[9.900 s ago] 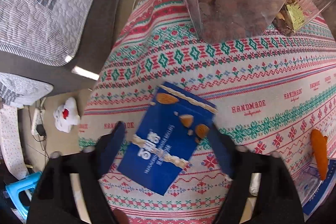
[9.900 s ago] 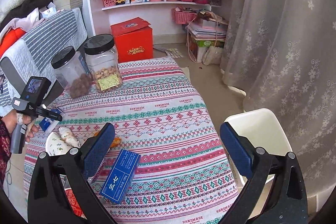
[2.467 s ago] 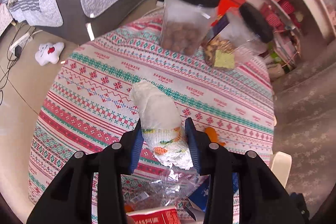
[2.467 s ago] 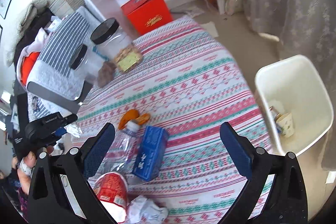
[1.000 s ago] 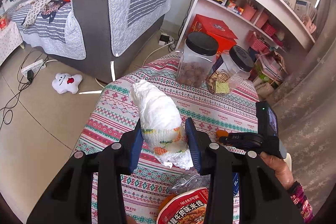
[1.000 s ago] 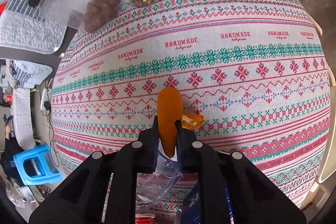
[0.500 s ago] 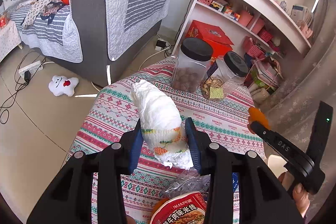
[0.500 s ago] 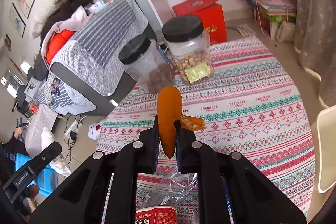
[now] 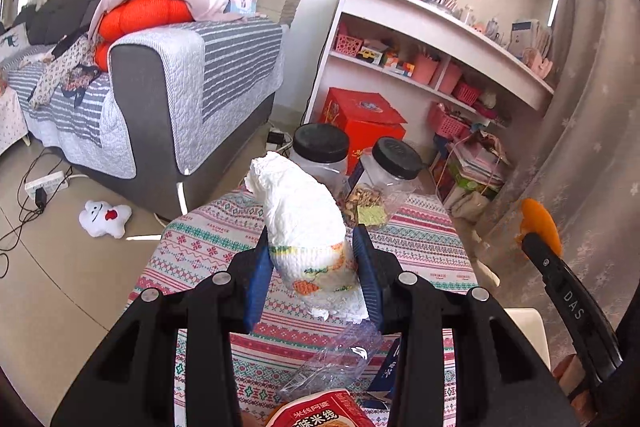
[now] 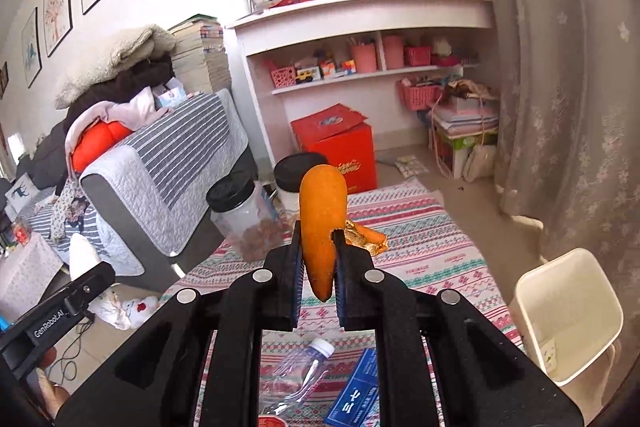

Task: Collect trash
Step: 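Carry the orange peel to the white bin and open the right tool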

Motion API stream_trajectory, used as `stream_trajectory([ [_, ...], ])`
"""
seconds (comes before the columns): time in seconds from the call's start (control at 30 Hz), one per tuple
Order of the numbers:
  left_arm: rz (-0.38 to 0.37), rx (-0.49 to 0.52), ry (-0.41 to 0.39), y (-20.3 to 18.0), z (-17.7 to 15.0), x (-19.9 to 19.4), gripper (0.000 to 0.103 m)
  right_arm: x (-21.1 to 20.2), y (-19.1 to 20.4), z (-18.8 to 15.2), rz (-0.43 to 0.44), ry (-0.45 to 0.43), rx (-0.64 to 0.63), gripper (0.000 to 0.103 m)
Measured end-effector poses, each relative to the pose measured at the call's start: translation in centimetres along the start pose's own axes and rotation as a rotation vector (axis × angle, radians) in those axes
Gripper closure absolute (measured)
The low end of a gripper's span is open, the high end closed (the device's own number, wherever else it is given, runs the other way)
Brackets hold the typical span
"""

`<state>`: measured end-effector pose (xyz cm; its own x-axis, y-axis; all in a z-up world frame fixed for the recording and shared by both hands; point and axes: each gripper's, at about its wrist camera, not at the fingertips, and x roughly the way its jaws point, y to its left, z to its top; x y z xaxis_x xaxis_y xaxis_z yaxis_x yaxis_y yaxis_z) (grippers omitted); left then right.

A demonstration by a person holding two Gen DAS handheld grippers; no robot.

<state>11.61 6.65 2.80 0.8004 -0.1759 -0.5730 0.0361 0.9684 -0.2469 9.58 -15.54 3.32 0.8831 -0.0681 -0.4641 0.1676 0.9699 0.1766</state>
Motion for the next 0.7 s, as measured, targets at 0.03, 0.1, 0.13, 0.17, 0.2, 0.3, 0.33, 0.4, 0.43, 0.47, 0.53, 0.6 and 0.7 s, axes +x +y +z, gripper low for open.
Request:
stream_trajectory([
  [0.03, 0.000, 0.006, -0.013, -0.4, 0.0, -0.2, 0.063, -0.3, -0.4, 0.0, -0.025, -0.023, 0.000, 0.091],
  [0.1, -0.004, 0.015, -0.025, -1.1, -0.2, -0.3, 0.063, -0.9, -1.4, 0.0, -0.083, -0.069, -0.004, 0.091],
  [0.13, -0.005, 0.019, -0.025, -1.4, -0.3, -0.2, 0.063, -1.1, -1.9, 0.0, -0.118, -0.084, -0.007, 0.091],
  [0.17, -0.005, 0.022, -0.022, -1.6, -0.4, -0.1, 0.064, -1.1, -2.5, -0.1, -0.151, -0.095, -0.006, 0.091],
  [0.2, -0.005, 0.023, -0.018, -1.8, -0.4, 0.1, 0.064, -1.1, -3.3, 0.0, -0.184, -0.102, -0.002, 0.091],
  [0.3, -0.008, 0.023, -0.008, -2.4, -0.7, 0.6, 0.064, -1.0, -6.1, 0.0, -0.272, -0.108, 0.026, 0.091],
  [0.33, -0.009, 0.025, -0.007, -2.6, -0.8, 0.7, 0.064, -0.9, -7.3, 0.1, -0.300, -0.107, 0.039, 0.091],
  [0.4, -0.013, 0.031, -0.004, -3.2, -0.9, 0.9, 0.064, -1.0, -9.5, 0.3, -0.352, -0.104, 0.063, 0.091],
  [0.43, -0.016, 0.034, -0.003, -3.4, -1.0, 0.9, 0.064, -1.0, -10.6, 0.3, -0.377, -0.101, 0.074, 0.091],
  [0.47, -0.018, 0.037, -0.002, -3.7, -1.1, 1.0, 0.063, -1.1, -11.8, 0.4, -0.403, -0.100, 0.085, 0.091],
  [0.53, -0.024, 0.042, -0.001, -4.4, -1.4, 1.1, 0.063, -1.2, -14.2, 0.4, -0.450, -0.091, 0.106, 0.091],
  [0.6, -0.030, 0.050, 0.003, -5.1, -1.6, 1.3, 0.064, -1.2, -16.5, 0.4, -0.494, -0.072, 0.129, 0.091],
  [0.7, -0.040, 0.069, 0.007, -6.3, -2.0, 1.6, 0.063, -1.3, -19.8, 0.1, -0.540, -0.044, 0.178, 0.090],
])
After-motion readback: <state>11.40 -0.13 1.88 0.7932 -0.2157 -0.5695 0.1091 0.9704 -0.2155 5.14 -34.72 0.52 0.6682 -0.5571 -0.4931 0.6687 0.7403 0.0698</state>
